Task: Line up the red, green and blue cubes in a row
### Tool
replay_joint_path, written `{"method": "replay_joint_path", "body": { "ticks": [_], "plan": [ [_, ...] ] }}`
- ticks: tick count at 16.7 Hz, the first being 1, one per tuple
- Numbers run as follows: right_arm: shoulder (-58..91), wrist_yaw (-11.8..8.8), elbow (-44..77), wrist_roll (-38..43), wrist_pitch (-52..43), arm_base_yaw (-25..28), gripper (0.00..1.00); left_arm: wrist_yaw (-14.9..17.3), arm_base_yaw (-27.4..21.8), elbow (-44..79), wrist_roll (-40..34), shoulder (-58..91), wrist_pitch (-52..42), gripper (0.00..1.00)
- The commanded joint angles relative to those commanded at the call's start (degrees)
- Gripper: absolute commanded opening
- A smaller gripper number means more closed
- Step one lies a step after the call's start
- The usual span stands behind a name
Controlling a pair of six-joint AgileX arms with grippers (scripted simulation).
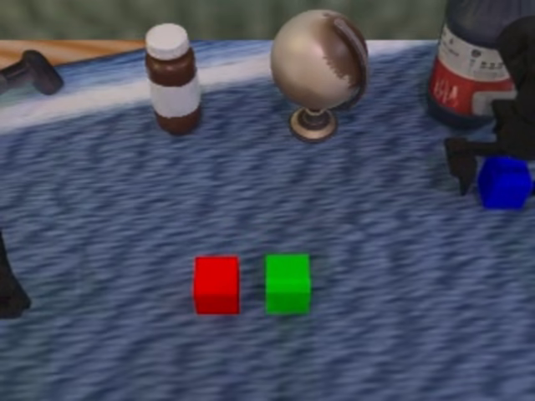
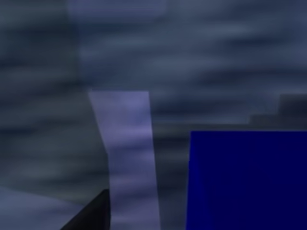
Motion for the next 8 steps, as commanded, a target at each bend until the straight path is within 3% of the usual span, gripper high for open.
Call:
{"method": "replay_joint_path", "body": {
  "ticks": [3,8],
  "plan": [
    [0.0,0.0,0.0,0.0,0.0,0.0,1.0,0.0,0.0,0.0,0.0,0.0,0.0,1.0],
    [0.0,0.0,0.0,0.0,0.0,0.0,0.62,0.0,0.0,0.0,0.0,0.0,0.0,1.0]
  ]
}}
